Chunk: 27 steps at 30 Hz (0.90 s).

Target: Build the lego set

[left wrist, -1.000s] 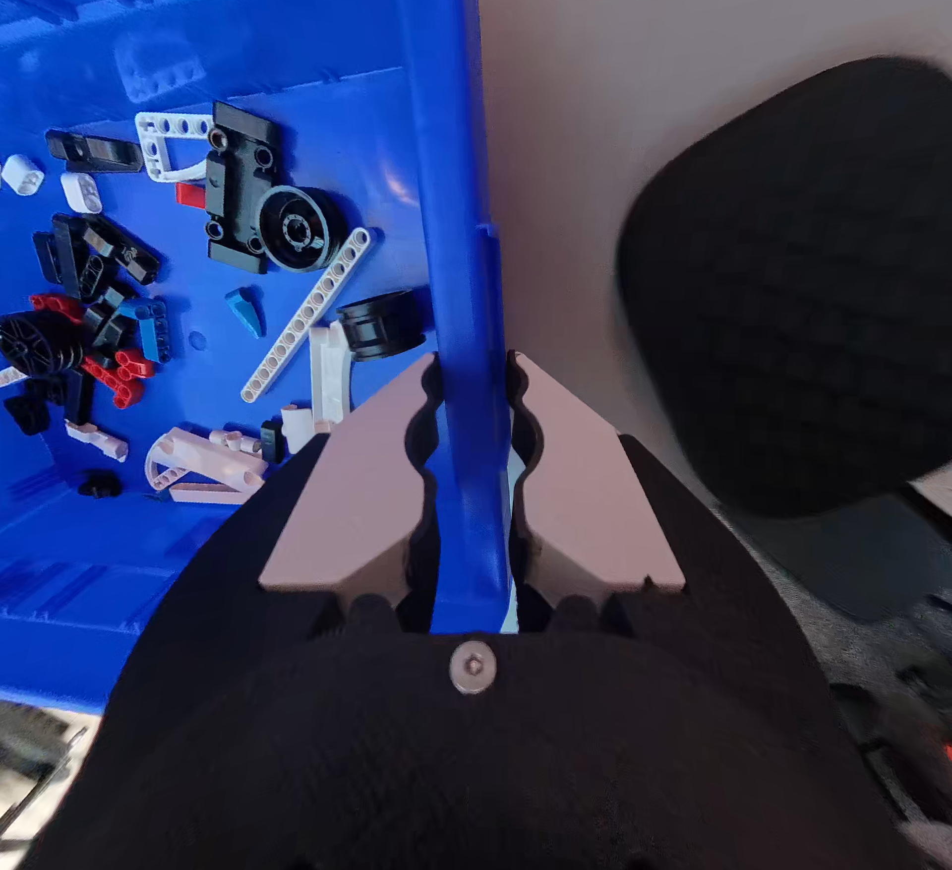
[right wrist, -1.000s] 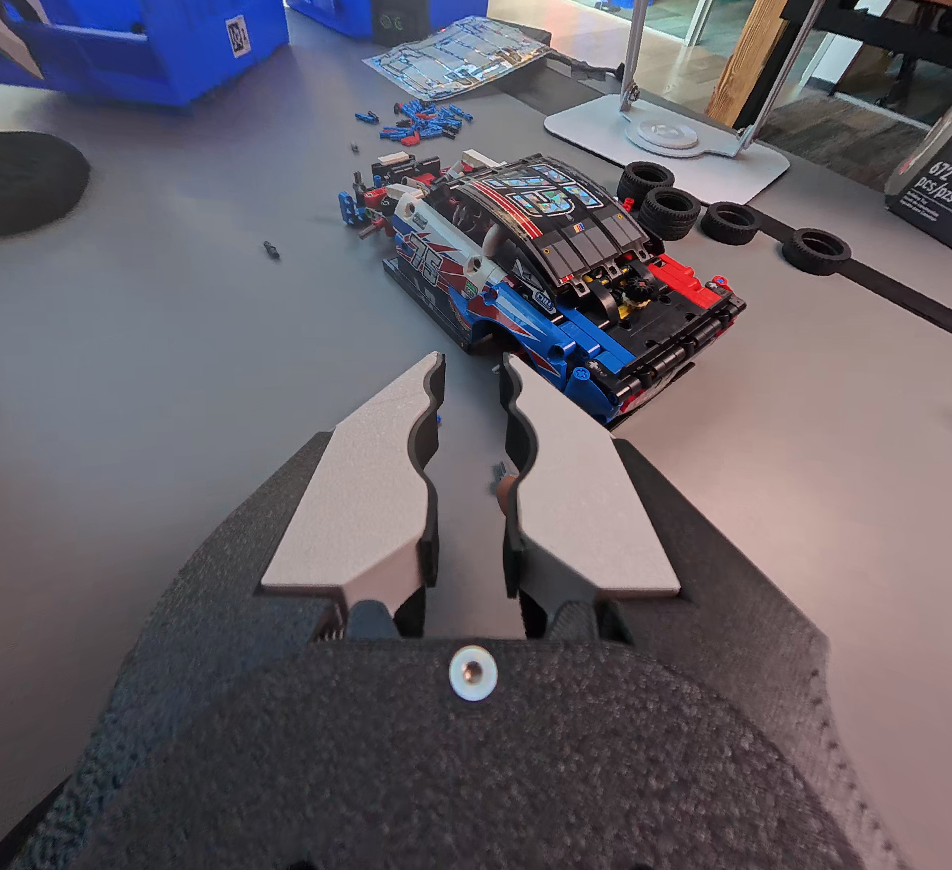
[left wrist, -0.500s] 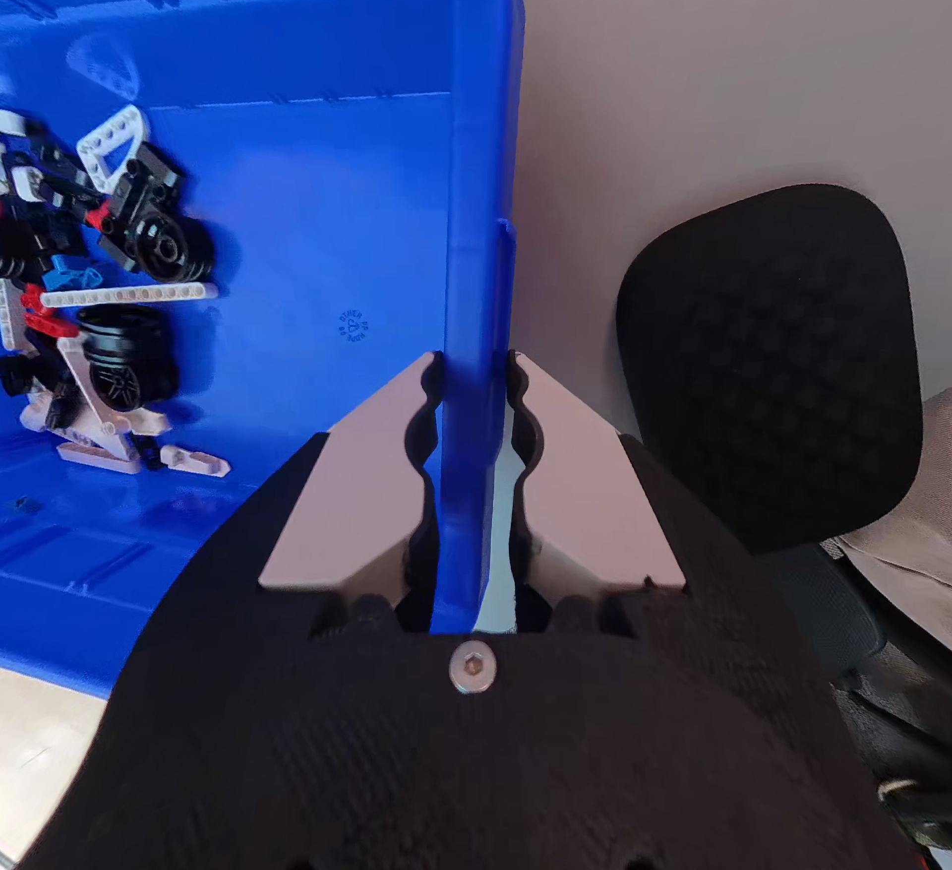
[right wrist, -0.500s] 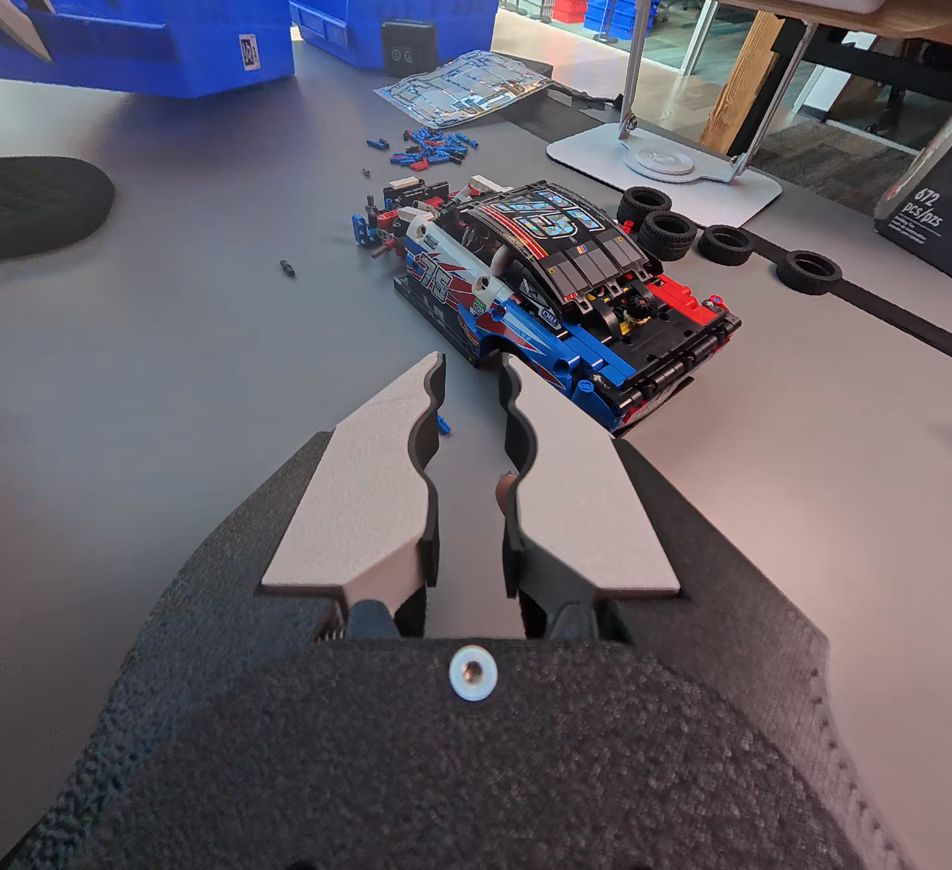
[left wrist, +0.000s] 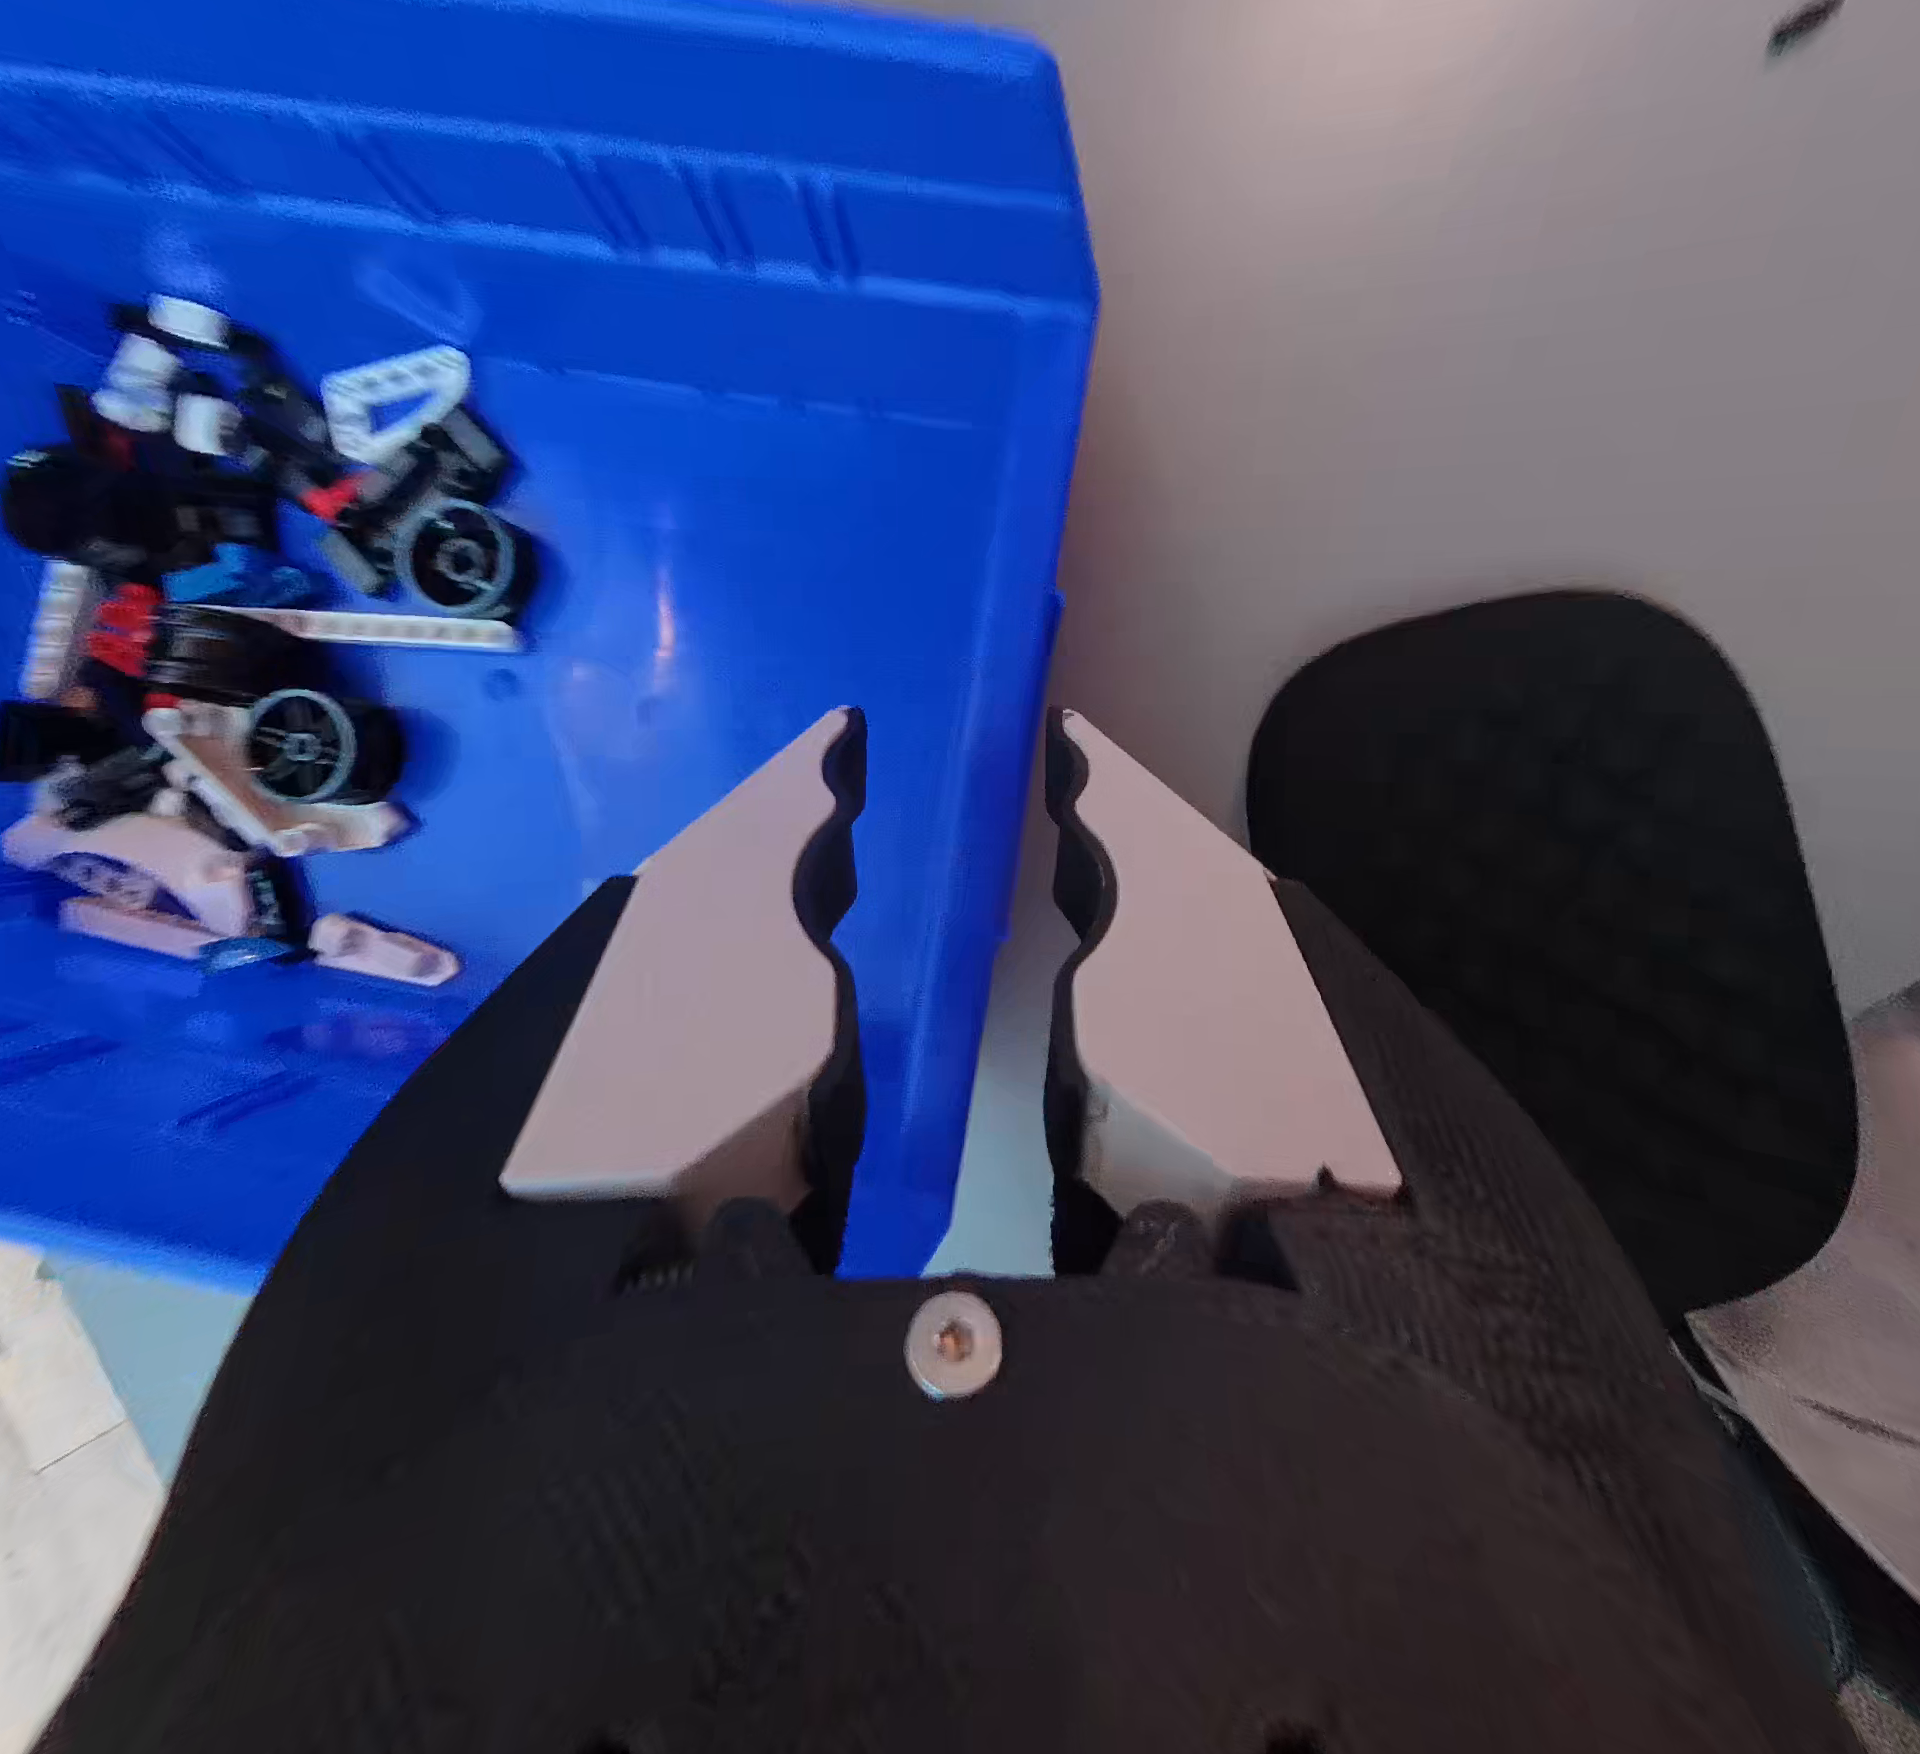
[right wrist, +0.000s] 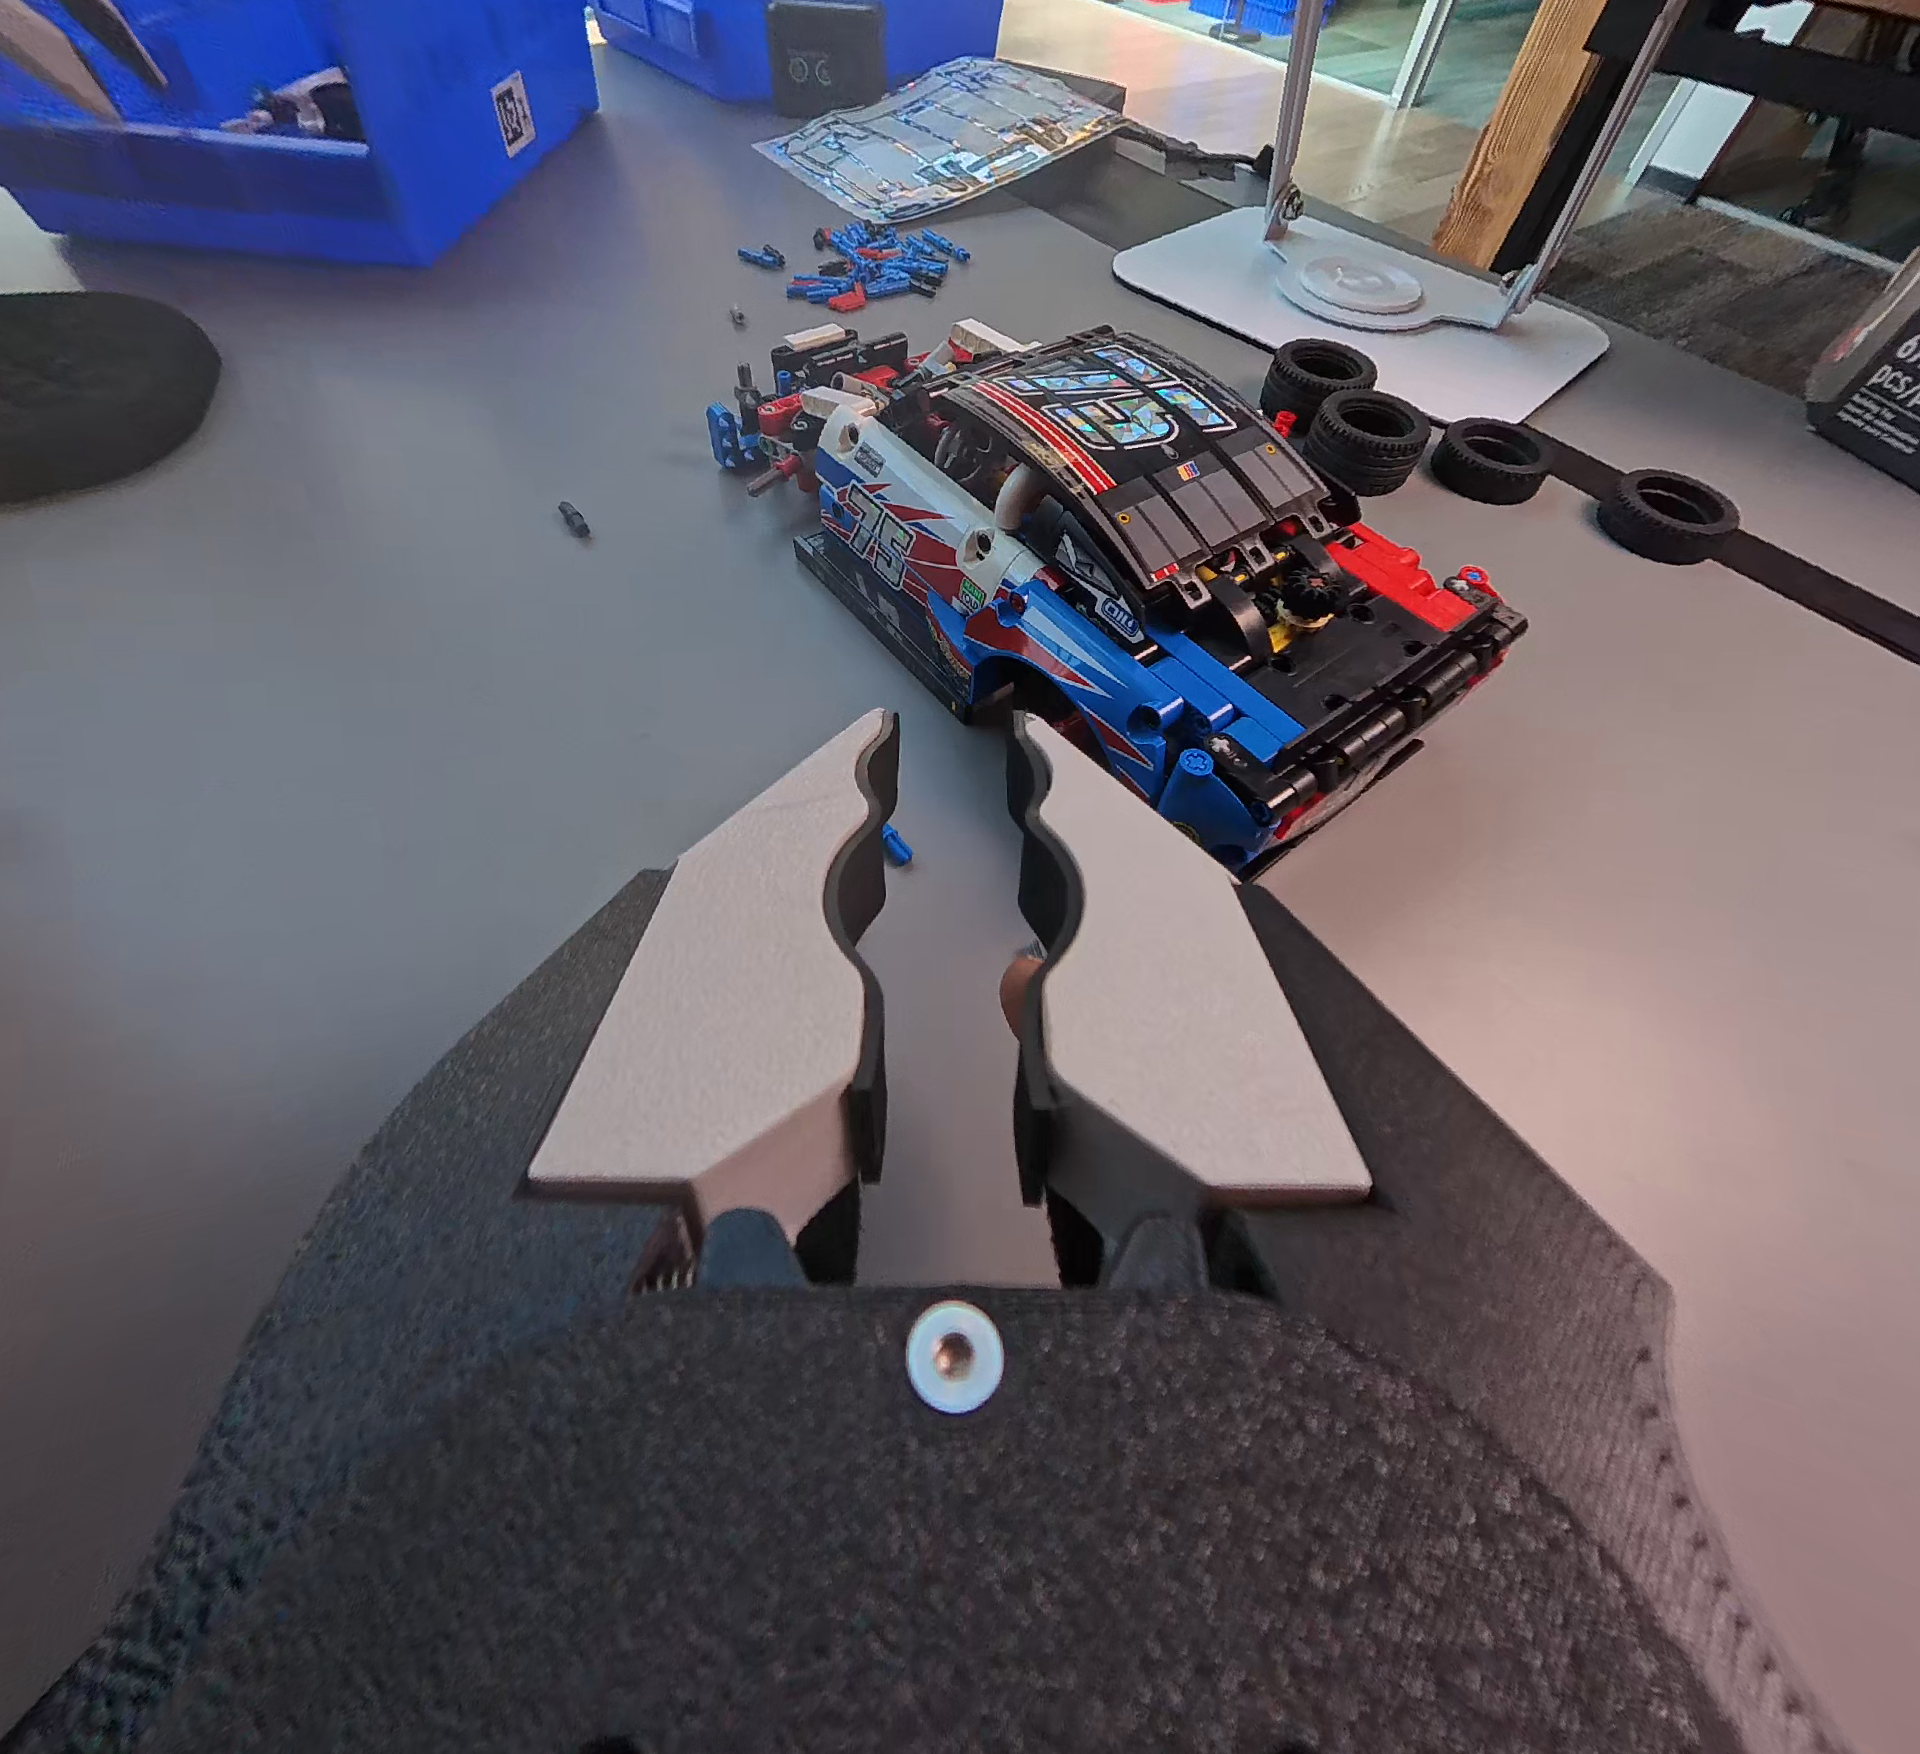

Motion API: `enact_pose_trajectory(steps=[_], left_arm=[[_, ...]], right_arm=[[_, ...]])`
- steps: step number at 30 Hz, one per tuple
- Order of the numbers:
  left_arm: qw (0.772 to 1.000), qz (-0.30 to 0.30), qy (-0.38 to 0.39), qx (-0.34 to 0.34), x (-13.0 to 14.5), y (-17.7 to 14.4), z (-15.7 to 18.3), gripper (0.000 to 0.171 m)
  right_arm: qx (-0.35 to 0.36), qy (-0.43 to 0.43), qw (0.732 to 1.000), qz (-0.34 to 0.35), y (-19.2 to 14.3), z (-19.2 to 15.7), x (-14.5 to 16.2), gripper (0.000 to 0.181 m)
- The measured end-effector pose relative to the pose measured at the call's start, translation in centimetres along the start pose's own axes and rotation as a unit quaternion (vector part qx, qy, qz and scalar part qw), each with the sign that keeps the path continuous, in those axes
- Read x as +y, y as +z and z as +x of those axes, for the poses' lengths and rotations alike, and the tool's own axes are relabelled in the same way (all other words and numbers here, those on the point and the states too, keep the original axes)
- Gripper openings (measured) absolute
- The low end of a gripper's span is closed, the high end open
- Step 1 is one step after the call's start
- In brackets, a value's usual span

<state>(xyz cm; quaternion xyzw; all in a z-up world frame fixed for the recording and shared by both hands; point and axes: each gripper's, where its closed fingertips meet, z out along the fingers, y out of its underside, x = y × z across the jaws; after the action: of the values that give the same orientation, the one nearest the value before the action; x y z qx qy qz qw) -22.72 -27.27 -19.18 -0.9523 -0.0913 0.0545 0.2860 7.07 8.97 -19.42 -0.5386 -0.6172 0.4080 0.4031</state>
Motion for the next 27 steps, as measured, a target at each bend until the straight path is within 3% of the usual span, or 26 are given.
enact_pose_trajectory(steps=[4,8,12,16,20,22,24,27], left_arm=[[0.987,0.104,-0.064,-0.107,-3.1,-6.4,-7.9,0.037],[0.977,0.092,-0.114,-0.154,-2.4,-8.5,-15.0,0.037],[0.984,0.026,-0.116,-0.130,-1.4,-5.3,-18.7,0.037],[0.988,-0.105,-0.070,-0.093,1.0,0.5,-19.8,0.050],[0.978,-0.192,-0.056,-0.055,2.6,4.6,-20.0,0.057],[0.972,-0.226,-0.053,-0.049,3.2,5.4,-20.3,0.052],[0.976,-0.211,-0.050,-0.027,2.2,5.9,-19.8,0.013],[0.975,-0.222,-0.032,-0.002,1.8,6.3,-18.7,0.011]], right_arm=[[-0.002,0.003,1.000,-0.002,0.2,0.0,0.1,0.018],[-0.003,0.001,1.000,-0.003,0.3,-0.1,0.1,0.018],[0.002,0.002,1.000,-0.002,0.2,0.0,0.1,0.018],[0.007,0.005,1.000,-0.002,0.2,0.2,0.1,0.018],[0.013,0.010,1.000,-0.001,0.1,0.5,0.2,0.018],[0.015,0.011,1.000,-0.001,0.0,0.7,0.2,0.018],[0.016,0.012,1.000,-0.001,0.0,0.7,0.3,0.018],[0.015,0.013,1.000,0.000,0.0,0.7,0.3,0.018]])
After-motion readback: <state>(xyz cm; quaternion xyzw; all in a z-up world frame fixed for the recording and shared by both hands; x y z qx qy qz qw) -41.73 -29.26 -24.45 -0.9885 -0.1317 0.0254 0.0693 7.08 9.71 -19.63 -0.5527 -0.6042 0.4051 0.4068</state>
